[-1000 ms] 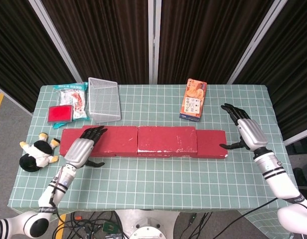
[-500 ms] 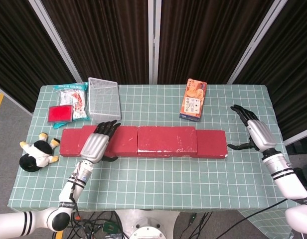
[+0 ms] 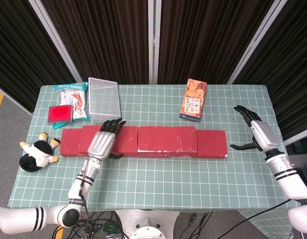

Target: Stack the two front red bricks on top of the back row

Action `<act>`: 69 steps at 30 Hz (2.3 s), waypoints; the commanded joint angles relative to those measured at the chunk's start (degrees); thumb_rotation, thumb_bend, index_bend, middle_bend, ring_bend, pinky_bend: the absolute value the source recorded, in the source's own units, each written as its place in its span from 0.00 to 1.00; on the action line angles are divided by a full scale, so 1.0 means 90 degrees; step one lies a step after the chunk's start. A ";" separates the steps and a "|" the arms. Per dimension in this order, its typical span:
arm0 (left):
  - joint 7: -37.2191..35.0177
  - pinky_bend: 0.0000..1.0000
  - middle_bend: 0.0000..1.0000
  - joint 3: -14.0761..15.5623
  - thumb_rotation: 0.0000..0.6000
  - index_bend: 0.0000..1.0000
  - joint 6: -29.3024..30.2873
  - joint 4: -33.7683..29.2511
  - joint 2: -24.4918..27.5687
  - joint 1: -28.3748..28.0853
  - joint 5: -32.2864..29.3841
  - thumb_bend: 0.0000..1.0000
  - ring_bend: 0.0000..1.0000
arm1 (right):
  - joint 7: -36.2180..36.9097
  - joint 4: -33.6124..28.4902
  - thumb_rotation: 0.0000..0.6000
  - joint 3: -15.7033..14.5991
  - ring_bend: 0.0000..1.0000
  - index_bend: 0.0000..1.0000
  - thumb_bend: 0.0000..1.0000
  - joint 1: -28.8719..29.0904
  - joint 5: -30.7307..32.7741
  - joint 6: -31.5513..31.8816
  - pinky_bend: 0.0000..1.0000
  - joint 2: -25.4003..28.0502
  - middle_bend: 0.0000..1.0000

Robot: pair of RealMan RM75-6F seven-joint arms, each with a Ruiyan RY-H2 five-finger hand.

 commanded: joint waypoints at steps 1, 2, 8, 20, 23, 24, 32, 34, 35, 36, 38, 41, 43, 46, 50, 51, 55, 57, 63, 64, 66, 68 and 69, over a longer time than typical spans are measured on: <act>-0.0029 0.00 0.00 0.0004 1.00 0.04 -0.0002 0.0026 0.0027 -0.0002 -0.0034 0.00 0.00 | 0.0013 0.0023 1.00 0.0013 0.00 0.00 0.00 -0.0004 -0.0014 -0.0008 0.00 -0.0012 0.00; -0.0048 0.00 0.00 0.0006 1.00 0.04 -0.0005 0.0030 0.0036 0.0000 -0.0049 0.00 0.00 | 0.0023 0.0026 1.00 0.0017 0.00 0.00 0.00 -0.0006 -0.0018 -0.0012 0.00 -0.0016 0.00; -0.0136 0.00 0.00 0.0025 1.00 0.04 -0.0003 0.0050 0.0096 0.0007 -0.0089 0.00 0.00 | 0.0030 0.0060 1.00 0.0032 0.00 0.00 0.00 -0.0010 -0.0029 -0.0058 0.00 -0.0050 0.00; -0.0175 0.00 0.00 0.0043 1.00 0.04 0.0027 0.0068 0.0124 -0.0024 -0.0169 0.00 0.00 | 0.0048 0.0123 1.00 0.0062 0.00 0.00 0.00 -0.0021 -0.0014 -0.0135 0.00 -0.0101 0.00; -0.0171 0.00 0.00 0.0056 1.00 0.04 0.0016 0.0072 0.0122 -0.0042 -0.0182 0.00 0.00 | 0.0072 0.0150 1.00 0.0066 0.00 0.00 0.00 -0.0024 -0.0016 -0.0155 0.00 -0.0109 0.00; -0.0172 0.00 0.00 0.0066 1.00 0.04 0.0016 0.0076 0.0120 -0.0045 -0.0180 0.00 0.00 | 0.0079 0.0160 1.00 0.0067 0.00 0.00 0.00 -0.0027 -0.0016 -0.0160 0.00 -0.0114 0.00; -0.0245 0.00 0.00 0.0126 1.00 0.04 0.0052 0.0050 0.0171 -0.0012 -0.0141 0.00 0.00 | 0.0111 0.0175 1.00 0.0088 0.00 0.00 0.00 -0.0041 -0.0039 -0.0162 0.00 -0.0115 0.00; -0.0250 0.00 0.00 0.0161 1.00 0.04 0.0099 -0.0017 0.0225 0.0023 -0.0084 0.00 0.00 | 0.0104 0.0167 1.00 0.0095 0.00 0.00 0.00 -0.0043 -0.0042 -0.0158 0.00 -0.0107 0.00; -0.0245 0.00 0.00 0.0181 1.00 0.04 0.0125 -0.0055 0.0258 0.0042 -0.0056 0.00 0.00 | 0.0100 0.0161 1.00 0.0098 0.00 0.00 0.00 -0.0045 -0.0043 -0.0157 0.00 -0.0104 0.00; -0.0236 0.00 0.00 0.0214 1.00 0.04 0.0160 -0.0107 0.0308 0.0073 -0.0023 0.00 0.00 | 0.0094 0.0153 1.00 0.0101 0.00 0.00 0.00 -0.0046 -0.0044 -0.0157 0.00 -0.0099 0.00; -0.0219 0.00 0.00 0.0264 1.00 0.04 0.0206 -0.0185 0.0395 0.0123 0.0010 0.00 0.00 | 0.0078 0.0145 1.00 0.0103 0.00 0.00 0.00 -0.0045 -0.0042 -0.0163 0.00 -0.0095 0.00; -0.0187 0.00 0.00 0.0350 1.00 0.04 0.0260 -0.0288 0.0561 0.0215 0.0007 0.00 0.00 | 0.0060 0.0129 1.00 0.0109 0.00 0.00 0.00 -0.0044 -0.0035 -0.0173 0.00 -0.0097 0.00; -0.0188 0.00 0.00 0.0408 1.00 0.04 0.0282 -0.0310 0.0672 0.0287 -0.0028 0.00 0.00 | 0.0045 0.0121 1.00 0.0111 0.00 0.00 0.00 -0.0042 -0.0034 -0.0180 0.00 -0.0102 0.00; -0.0278 0.00 0.00 0.0466 1.00 0.04 0.0258 -0.0267 0.0804 0.0383 -0.0105 0.00 0.00 | 0.0021 0.0121 1.00 0.0120 0.00 0.00 0.00 -0.0032 -0.0018 -0.0199 0.00 -0.0116 0.00; -0.0449 0.00 0.00 0.0494 1.00 0.04 0.0215 -0.0145 0.0926 0.0477 -0.0142 0.00 0.00 | -0.0023 0.0108 1.00 0.0134 0.00 0.00 0.00 -0.0018 0.0001 -0.0220 0.00 -0.0123 0.00; -0.0478 0.00 0.00 0.0495 1.00 0.04 0.0209 -0.0120 0.0942 0.0489 -0.0138 0.00 0.00 | -0.0034 0.0101 1.00 0.0137 0.00 0.00 0.00 -0.0016 0.0006 -0.0224 0.00 -0.0123 0.00; -0.0555 0.00 0.00 0.0491 1.00 0.04 0.0197 0.0003 0.0970 0.0518 -0.0098 0.00 0.00 | -0.0081 0.0070 1.00 0.0151 0.00 0.00 0.00 -0.0005 0.0028 -0.0238 0.00 -0.0123 0.00; -0.0590 0.00 0.00 0.0482 1.00 0.04 0.0169 0.0045 0.0975 0.0522 -0.0103 0.00 0.00 | -0.0100 0.0059 1.00 0.0158 0.00 0.00 0.00 -0.0001 0.0039 -0.0245 0.00 -0.0122 0.00; -0.0634 0.00 0.00 0.0463 1.00 0.04 0.0120 0.0133 0.0949 0.0515 -0.0079 0.00 0.00 | -0.0124 0.0060 1.00 0.0159 0.00 0.00 0.00 0.0003 0.0066 -0.0277 0.00 -0.0142 0.00; -0.0647 0.00 0.00 0.0454 1.00 0.04 0.0114 0.0149 0.0940 0.0512 -0.0077 0.00 0.00 | -0.0124 0.0062 1.00 0.0158 0.00 0.00 0.00 0.0001 0.0066 -0.0279 0.00 -0.0148 0.00; -0.0660 0.00 0.00 0.0438 1.00 0.04 0.0088 0.0183 0.0933 0.0502 -0.0082 0.00 0.00 | -0.0125 0.0070 1.00 0.0154 0.00 0.00 0.00 -0.0003 0.0064 -0.0279 0.00 -0.0156 0.00; -0.0653 0.00 0.00 0.0427 1.00 0.04 0.0084 0.0196 0.0930 0.0495 -0.0072 0.00 0.00 | -0.0117 0.0081 1.00 0.0157 0.00 0.00 0.00 -0.0003 0.0065 -0.0286 0.00 -0.0158 0.00; -0.0648 0.00 0.00 0.0426 1.00 0.04 0.0086 0.0195 0.0931 0.0494 -0.0065 0.00 0.00 | -0.0112 0.0086 1.00 0.0158 0.00 0.00 0.00 -0.0002 0.0067 -0.0292 0.00 -0.0157 0.00</act>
